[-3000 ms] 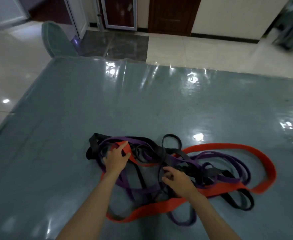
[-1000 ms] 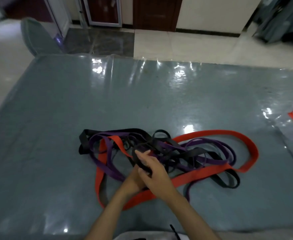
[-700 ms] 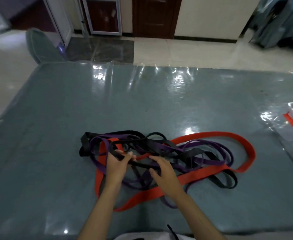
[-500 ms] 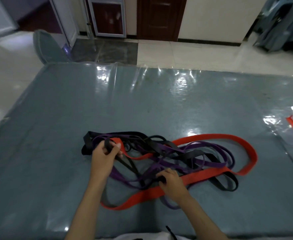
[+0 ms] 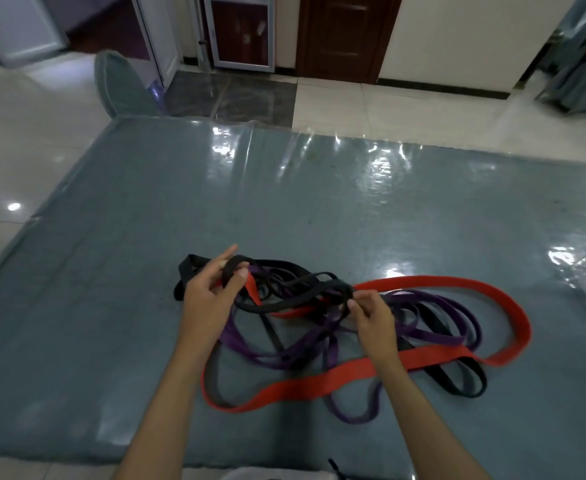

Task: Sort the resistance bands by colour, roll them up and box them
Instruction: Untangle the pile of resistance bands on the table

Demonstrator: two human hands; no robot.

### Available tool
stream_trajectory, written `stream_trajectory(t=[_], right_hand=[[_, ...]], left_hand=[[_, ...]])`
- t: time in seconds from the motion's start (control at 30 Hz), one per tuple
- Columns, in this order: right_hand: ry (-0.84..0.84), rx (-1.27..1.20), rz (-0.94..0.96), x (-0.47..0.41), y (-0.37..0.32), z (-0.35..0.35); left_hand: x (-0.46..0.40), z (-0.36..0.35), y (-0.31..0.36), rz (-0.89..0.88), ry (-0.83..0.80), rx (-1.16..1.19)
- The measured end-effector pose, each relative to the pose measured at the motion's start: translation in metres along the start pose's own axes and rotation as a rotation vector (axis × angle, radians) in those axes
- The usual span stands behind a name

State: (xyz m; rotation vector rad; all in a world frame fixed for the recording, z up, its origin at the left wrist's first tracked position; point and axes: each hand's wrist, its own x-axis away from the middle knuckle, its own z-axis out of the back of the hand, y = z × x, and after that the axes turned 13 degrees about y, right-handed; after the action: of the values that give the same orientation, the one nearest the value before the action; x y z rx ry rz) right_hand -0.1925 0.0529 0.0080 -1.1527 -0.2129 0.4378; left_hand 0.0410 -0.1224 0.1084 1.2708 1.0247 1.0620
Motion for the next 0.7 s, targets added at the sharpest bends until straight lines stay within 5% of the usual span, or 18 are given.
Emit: stream_trajectory(t=[0.17, 0.3, 0.43, 0.6, 0.7], right_hand=[[-0.042, -0.302, -0.008, -0.018, -0.080, -0.003], [-0.217, -0.290, 0.143, -0.016, -0.122, -0.016], [-0.397, -0.286, 0.200, -0.005, -0.128, -0.026], [-0.276, -0.146, 0.125, -0.007, -0.079, -0.027], [-0.412, -0.008, -0.022, 0.001, -0.043, -0.031]], left_hand=[[0.012, -0.022, -0.014, -0.055, -0.162, -0.107], [0.024, -0.052, -0.023, 0.017, -0.455, -0.159], [0.025, -0.067, -0.040, -0.039, -0.203, -0.193], [0.008, -0.049, -0.043, -0.008, -0.044, -0.164], [0.004, -0.039, -0.040, 0.067, 0.040, -0.055]])
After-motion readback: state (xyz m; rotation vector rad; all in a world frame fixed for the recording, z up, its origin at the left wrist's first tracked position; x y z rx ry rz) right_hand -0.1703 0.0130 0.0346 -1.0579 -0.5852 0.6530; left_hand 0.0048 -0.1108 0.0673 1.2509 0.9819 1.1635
